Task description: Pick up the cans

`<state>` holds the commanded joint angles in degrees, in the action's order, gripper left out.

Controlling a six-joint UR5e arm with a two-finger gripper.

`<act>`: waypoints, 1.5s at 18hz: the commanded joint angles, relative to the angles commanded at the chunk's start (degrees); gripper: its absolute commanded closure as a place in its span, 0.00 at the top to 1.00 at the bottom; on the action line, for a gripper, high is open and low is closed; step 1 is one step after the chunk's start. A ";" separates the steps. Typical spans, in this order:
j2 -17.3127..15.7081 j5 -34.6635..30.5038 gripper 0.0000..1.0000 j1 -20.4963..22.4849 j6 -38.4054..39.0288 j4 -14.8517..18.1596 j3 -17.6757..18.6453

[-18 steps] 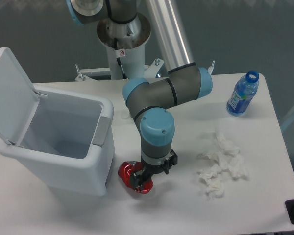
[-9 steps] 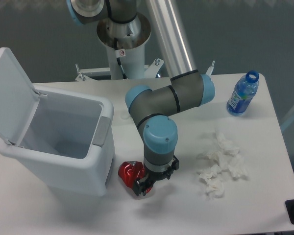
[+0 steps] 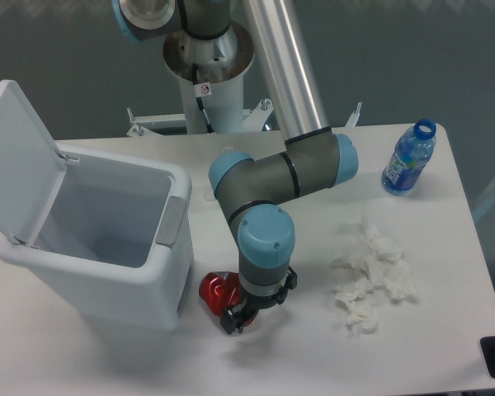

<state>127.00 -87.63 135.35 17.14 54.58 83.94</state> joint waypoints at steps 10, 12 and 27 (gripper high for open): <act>0.35 -1.05 1.00 -2.02 1.41 0.09 0.70; 0.44 -1.05 1.00 -2.02 1.50 0.09 0.88; -0.18 -2.54 1.00 -1.93 1.50 0.61 1.32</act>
<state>126.83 -90.17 133.42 18.63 55.19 85.25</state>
